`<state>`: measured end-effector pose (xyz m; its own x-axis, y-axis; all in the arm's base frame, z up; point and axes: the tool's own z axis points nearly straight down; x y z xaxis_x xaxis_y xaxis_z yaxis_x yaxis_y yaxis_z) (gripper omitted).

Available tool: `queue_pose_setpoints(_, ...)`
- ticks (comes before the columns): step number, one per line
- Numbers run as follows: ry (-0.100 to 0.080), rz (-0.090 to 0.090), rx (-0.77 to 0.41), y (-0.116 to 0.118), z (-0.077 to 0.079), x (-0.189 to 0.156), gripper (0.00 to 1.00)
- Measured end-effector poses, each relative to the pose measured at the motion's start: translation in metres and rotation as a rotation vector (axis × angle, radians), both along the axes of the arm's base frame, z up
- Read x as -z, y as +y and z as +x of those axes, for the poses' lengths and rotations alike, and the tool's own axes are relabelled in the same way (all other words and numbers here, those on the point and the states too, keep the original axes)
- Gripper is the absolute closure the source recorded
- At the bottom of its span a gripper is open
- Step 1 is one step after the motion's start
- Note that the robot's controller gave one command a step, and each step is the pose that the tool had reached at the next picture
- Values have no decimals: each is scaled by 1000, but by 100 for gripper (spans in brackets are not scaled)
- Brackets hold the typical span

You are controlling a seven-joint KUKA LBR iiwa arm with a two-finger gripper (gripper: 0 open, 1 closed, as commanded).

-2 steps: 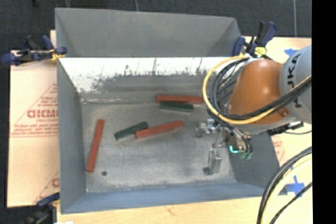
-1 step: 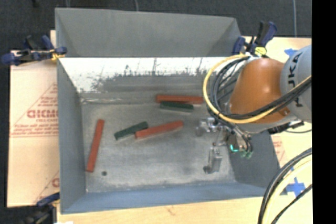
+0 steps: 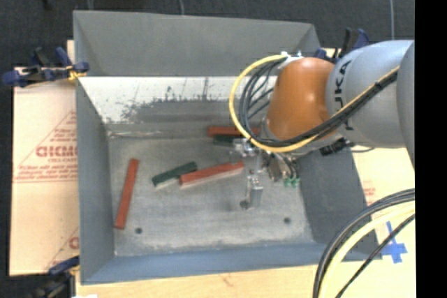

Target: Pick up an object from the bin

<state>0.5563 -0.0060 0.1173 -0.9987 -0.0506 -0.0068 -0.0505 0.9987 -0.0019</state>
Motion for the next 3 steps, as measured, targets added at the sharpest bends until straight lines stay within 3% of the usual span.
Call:
queue_pose_setpoints(1,0,1,-14,13,12,6,0)
queue_pose_setpoints(2,12,1,-75,12,0,-38,0)
queue_pose_setpoints(3,-15,-2,-163,5,24,-37,0)
